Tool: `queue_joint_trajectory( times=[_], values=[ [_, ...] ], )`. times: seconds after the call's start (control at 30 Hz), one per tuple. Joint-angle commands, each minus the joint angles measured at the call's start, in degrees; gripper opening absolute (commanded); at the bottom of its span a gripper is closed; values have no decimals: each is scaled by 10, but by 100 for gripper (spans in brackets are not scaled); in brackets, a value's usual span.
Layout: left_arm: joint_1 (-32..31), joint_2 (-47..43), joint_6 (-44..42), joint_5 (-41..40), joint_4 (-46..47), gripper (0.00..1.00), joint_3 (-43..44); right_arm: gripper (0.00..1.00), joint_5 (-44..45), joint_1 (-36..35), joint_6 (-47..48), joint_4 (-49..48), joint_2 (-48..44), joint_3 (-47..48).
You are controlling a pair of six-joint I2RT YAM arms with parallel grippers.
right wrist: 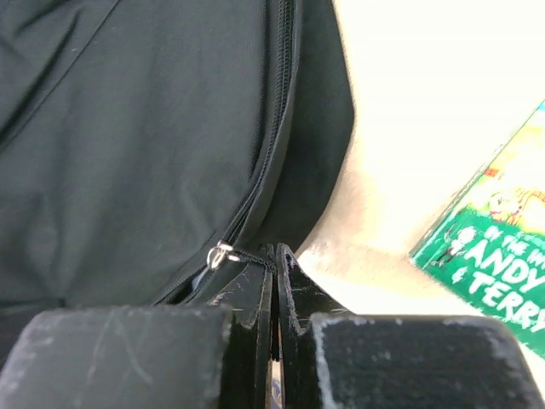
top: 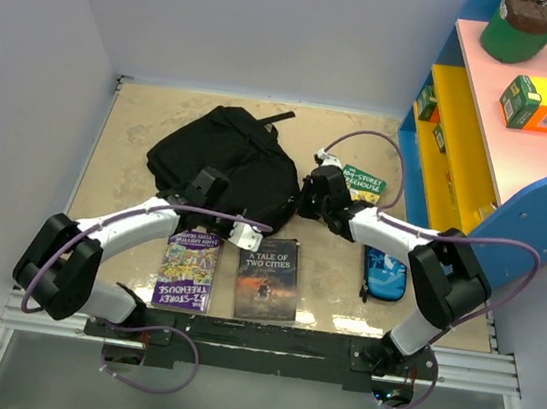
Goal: Pack the student bag
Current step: Unzip the student bag at the center of the board.
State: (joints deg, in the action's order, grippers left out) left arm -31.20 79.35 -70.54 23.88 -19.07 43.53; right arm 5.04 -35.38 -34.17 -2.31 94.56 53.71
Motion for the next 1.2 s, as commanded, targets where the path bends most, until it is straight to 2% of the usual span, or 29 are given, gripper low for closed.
queue_joint_trajectory(
  times=[0.0,0.17,0.33,0.4,0.53,0.57,0.63,0.67,0.7,0.73,0.77,0.8,0.87,0.9,0.97,1.0,1.1,1.17],
  values=[
    [9,-18,-64,-10,-139,0,-6,0,77,33,51,40,16,60],
    [32,-28,-117,19,-192,0,16,0,126,53,82,41,63,131],
    [54,-53,-201,45,-283,0,35,0,136,77,99,51,136,221],
    [64,-61,-215,47,-295,0,34,0,135,81,109,58,153,266],
    [72,-62,-202,42,-273,1,26,0,125,81,114,32,178,293],
    [73,-62,-188,39,-254,5,25,0,121,82,114,27,178,291],
    [73,-51,-122,36,-201,18,37,0,98,79,110,2,173,274],
    [73,-44,-94,48,-192,32,50,0,87,78,107,-6,168,265],
    [73,-29,-19,59,-170,45,83,0,74,75,99,-22,157,253],
    [72,-20,21,70,-160,47,103,0,68,73,97,-31,151,231],
    [73,-2,58,92,-153,54,123,0,64,71,97,-38,147,222],
    [73,8,140,103,-132,67,160,0,60,66,94,-44,142,215],
    [68,33,230,130,-106,71,192,0,54,65,91,-46,141,199],
    [64,40,308,134,-77,76,212,0,52,64,89,-51,137,194],
    [54,39,390,138,-19,77,208,0,48,62,87,-54,135,181],
    [48,37,455,138,42,80,192,0,46,62,86,-58,134,177],
    [20,68,547,103,90,87,198,0,42,60,86,-61,128,163],
    [-4,96,574,52,121,88,197,0,41,60,86,-61,127,159]
  ],
)
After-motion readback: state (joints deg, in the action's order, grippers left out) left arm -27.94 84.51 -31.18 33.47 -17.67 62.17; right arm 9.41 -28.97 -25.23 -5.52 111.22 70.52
